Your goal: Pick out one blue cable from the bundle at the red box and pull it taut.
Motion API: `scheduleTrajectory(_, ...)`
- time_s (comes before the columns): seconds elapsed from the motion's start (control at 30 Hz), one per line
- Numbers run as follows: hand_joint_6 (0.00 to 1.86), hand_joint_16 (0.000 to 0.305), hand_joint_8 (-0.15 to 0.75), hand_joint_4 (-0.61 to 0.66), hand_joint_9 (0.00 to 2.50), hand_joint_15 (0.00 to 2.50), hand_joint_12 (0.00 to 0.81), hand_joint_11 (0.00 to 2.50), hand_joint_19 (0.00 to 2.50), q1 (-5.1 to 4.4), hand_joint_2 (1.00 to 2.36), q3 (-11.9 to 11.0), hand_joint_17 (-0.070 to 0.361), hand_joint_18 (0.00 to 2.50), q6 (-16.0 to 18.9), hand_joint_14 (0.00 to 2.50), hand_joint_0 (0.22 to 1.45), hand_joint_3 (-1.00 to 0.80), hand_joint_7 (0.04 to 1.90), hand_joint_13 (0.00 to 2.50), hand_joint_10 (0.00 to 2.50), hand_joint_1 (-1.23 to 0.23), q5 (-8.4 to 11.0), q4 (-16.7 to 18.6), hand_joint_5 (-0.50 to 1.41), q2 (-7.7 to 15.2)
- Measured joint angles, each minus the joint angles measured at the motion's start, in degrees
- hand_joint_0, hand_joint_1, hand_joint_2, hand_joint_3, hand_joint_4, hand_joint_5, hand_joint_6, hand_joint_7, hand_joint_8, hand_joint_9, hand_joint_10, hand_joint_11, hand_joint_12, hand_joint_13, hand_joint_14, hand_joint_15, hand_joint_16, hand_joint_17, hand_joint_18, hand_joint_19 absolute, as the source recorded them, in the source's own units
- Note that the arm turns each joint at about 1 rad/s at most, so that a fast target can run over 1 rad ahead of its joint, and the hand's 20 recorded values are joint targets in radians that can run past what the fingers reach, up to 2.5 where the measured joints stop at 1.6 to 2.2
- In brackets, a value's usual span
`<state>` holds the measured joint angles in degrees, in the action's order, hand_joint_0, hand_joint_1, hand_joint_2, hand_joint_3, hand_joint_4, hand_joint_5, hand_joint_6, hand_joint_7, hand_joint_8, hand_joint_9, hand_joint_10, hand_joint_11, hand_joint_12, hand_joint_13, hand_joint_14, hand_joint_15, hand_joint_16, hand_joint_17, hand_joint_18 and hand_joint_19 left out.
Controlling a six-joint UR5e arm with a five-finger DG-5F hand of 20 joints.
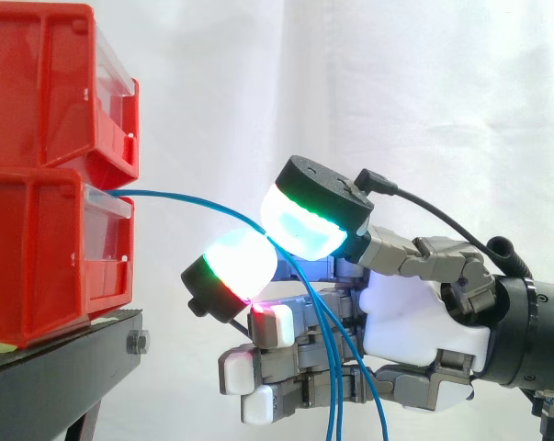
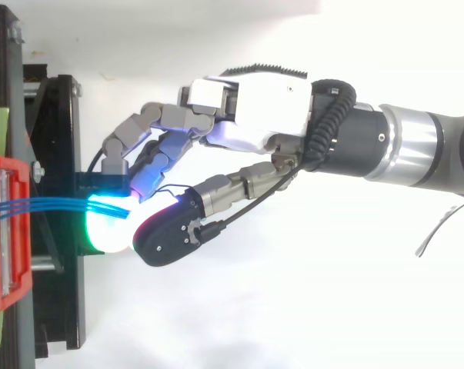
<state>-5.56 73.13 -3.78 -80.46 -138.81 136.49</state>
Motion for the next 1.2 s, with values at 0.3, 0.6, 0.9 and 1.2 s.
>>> scheduleTrajectory(0.3, 0.97, 0.043, 0.205, -0.14, 1.02, 0.63, 0.294, 0.92, 0.66, 0.33, 1.01, -1.97, 0.097, 0.67, -0.48, 0.02, 0.71, -0.38, 0.88, 0.85, 0.02, -0.76, -0.91, -4.09, -0.19, -0.05)
scheduleTrajectory(0.6, 0.97, 0.043, 0.200, -0.14, 1.04, 0.63, 0.292, 0.92, 0.66, 0.88, 1.01, -4.18, 0.096, 0.69, -0.58, 0.02, 0.73, -0.43, 0.87, 0.87, 0.02, -0.79, -2.13, -10.01, -0.19, -0.08)
scheduleTrajectory(0.9, 0.97, 0.043, 0.206, -0.18, 1.06, 0.64, 0.286, 0.93, 0.65, 1.03, 1.00, -4.33, 0.096, 0.73, -0.62, 0.03, 0.76, -0.49, 0.93, 0.90, 0.02, -0.85, -2.25, -10.27, -0.19, -0.08)
scheduleTrajectory(1.2, 0.96, 0.043, 0.210, 0.02, 1.07, 0.65, 0.297, 0.93, 0.65, 1.12, 1.00, -4.48, 0.097, 0.74, -0.62, 0.02, 0.63, -0.50, 0.78, 0.90, 0.02, -0.83, -2.41, -10.33, -0.18, -0.08)
